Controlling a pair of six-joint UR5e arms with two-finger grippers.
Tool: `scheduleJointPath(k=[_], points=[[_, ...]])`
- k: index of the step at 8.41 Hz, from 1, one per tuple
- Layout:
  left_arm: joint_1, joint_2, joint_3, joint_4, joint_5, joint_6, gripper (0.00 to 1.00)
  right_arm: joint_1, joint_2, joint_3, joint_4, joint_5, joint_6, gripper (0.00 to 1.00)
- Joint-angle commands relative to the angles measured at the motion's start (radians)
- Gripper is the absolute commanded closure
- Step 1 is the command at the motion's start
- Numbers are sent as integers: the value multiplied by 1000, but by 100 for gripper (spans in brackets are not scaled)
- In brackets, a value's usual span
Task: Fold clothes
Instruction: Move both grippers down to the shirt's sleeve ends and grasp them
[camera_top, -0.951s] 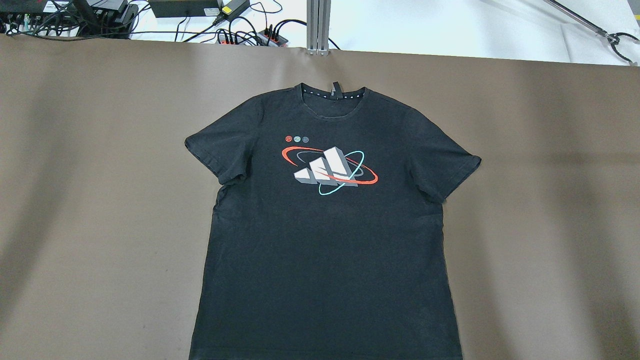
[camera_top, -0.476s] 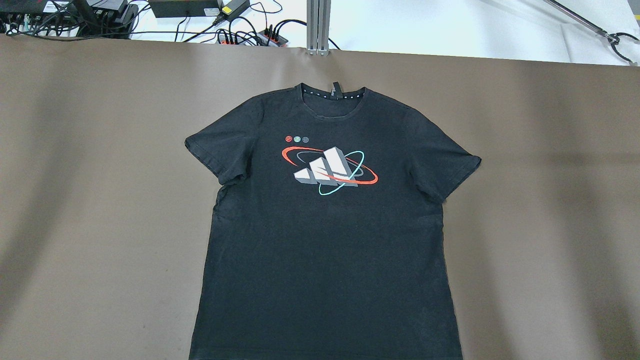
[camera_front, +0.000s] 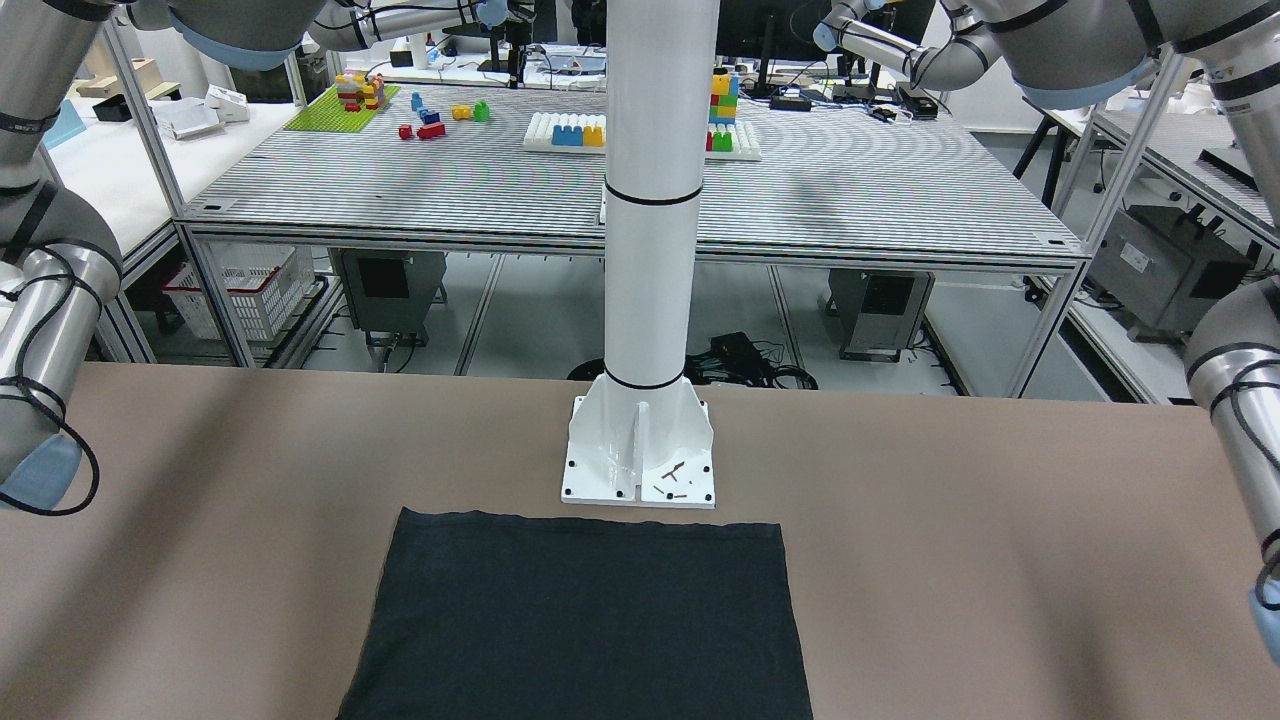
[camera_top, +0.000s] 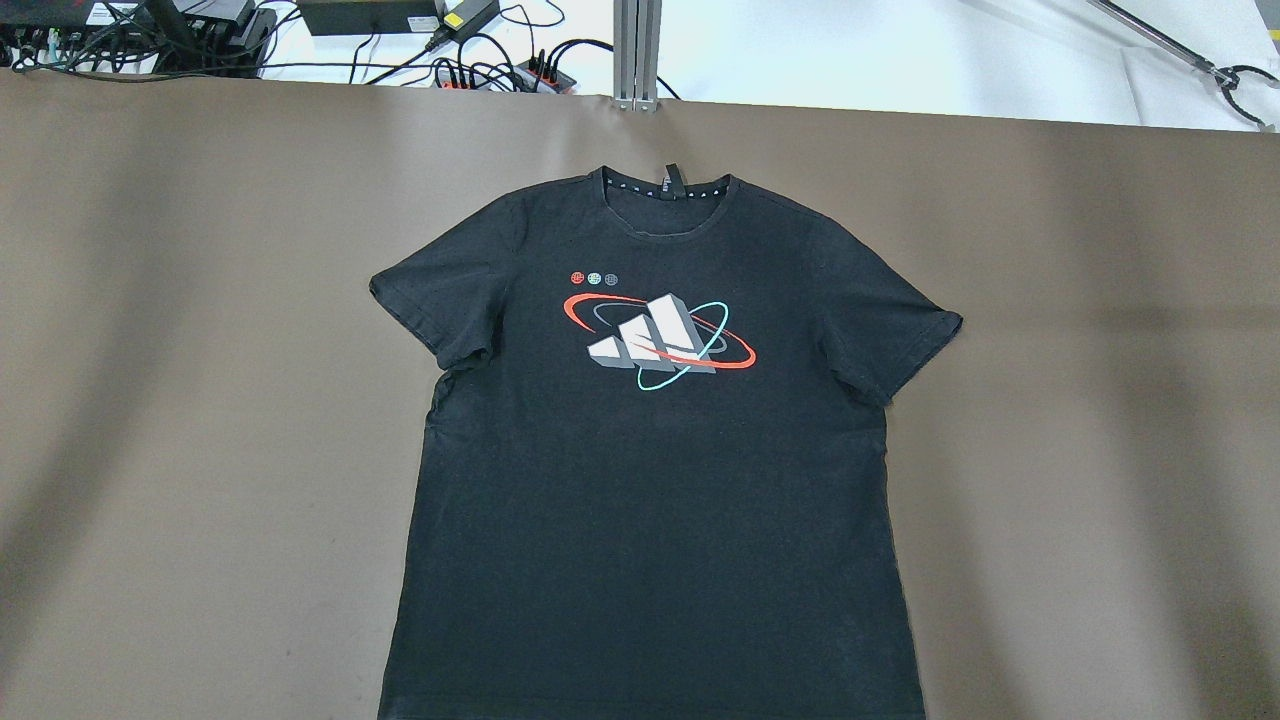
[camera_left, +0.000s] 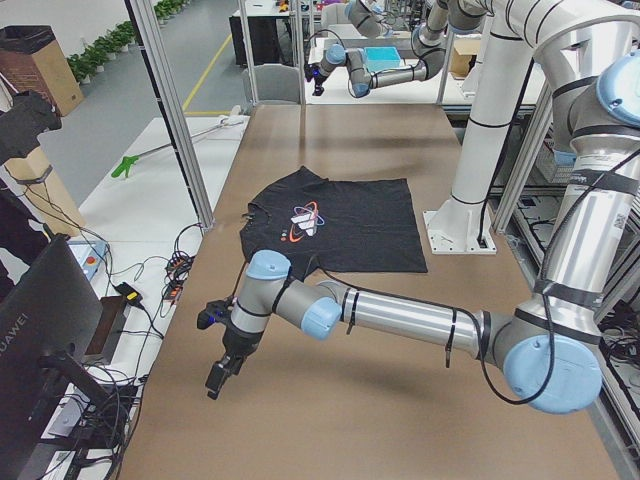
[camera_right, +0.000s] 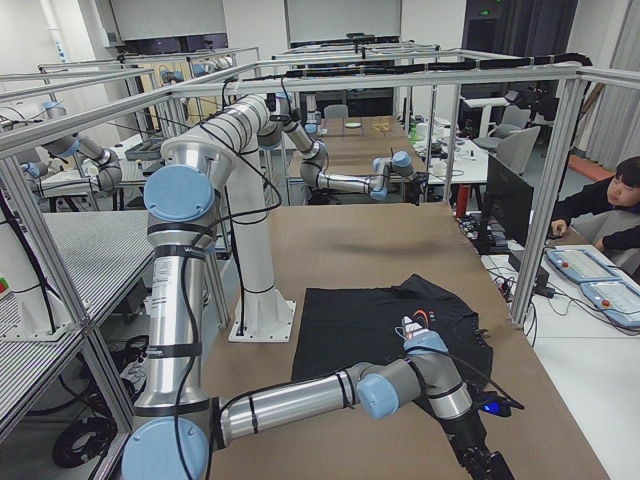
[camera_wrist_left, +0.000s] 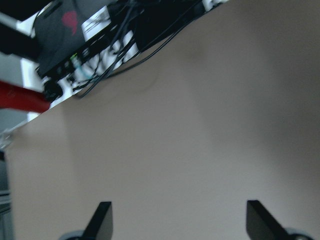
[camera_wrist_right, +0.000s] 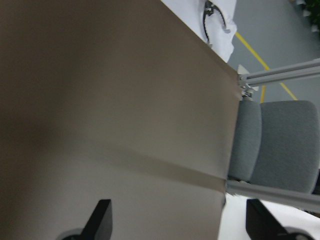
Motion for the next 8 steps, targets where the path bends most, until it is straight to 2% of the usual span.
scheduleJointPath(k=[1,2,3,4,6,7,8], points=[[181,-191,43,-32,-108,-195,6,-17,114,-86,-4,207,114,6],[255,-236,45,-62,-117,-241,6,-14,115,-70,6,332,184,6],[299,-260,50,-128,-120,-322,6,-49,122,-62,5,418,355,6],[339,-295,88,-145,-122,-394,6,-116,147,-66,5,417,443,6],[346,-305,138,-156,-187,-467,6,-228,191,-74,17,410,464,7],[347,-310,190,-188,-195,-498,6,-289,201,-100,89,369,490,7],[347,-310,298,-308,-217,-516,6,-328,213,-165,188,333,587,7]])
